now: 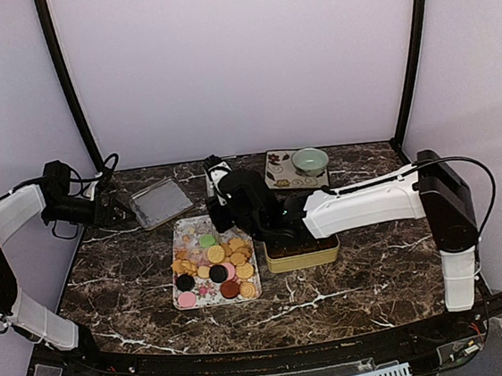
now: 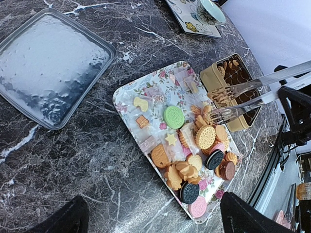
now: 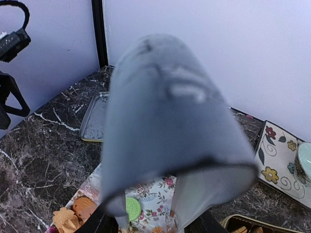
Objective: Pack the cookies
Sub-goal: Place the fake cookies in the empty pocket of the box, then pick up the fake cookies from the plate.
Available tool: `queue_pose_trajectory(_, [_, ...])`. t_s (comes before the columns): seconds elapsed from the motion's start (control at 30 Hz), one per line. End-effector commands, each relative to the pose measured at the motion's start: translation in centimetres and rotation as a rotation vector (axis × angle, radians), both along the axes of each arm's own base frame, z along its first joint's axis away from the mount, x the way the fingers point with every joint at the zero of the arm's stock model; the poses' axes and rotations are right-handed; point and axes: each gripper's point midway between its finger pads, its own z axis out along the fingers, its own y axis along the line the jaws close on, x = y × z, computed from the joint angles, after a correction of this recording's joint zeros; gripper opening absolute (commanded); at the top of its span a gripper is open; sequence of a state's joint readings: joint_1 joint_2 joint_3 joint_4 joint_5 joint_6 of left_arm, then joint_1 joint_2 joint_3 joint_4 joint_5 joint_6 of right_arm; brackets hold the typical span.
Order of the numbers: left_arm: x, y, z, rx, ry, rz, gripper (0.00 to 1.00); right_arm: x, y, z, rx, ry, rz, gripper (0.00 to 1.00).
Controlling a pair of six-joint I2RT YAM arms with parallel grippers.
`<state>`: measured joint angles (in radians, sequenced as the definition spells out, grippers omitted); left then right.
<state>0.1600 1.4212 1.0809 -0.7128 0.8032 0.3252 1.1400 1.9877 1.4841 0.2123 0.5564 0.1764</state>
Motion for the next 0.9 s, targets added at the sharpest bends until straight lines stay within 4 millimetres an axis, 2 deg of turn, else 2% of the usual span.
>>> queue_pose_trajectory(0.0, [-0.6, 0.0, 0.8, 0.004, -0.018, -0.004, 0.97, 0.7, 0.7, 0.8, 0.021, -0.012, -0.010, 0.45])
queue_pose_trajectory(0.33, [-0.5, -0.1, 0.8, -0.008, -0.016, -0.008, 0.97, 1.1, -0.9, -1.4, -0.010, 0.019, -0.045, 0.44])
queue_pose_trajectory(0.63, [-0.5, -0.1, 0.9, -0.008, -0.017, -0.007, 0.97, 1.5, -2.6, 0.1, 0.000, -0.001, -0.081, 0.44])
queue_pose_trajectory(0.87, [-0.4, -0.1, 1.0, -0.013, -0.017, -0.008, 0.97, 1.4, -3.0, -1.4, -0.023, 0.021, -0.085, 0.44])
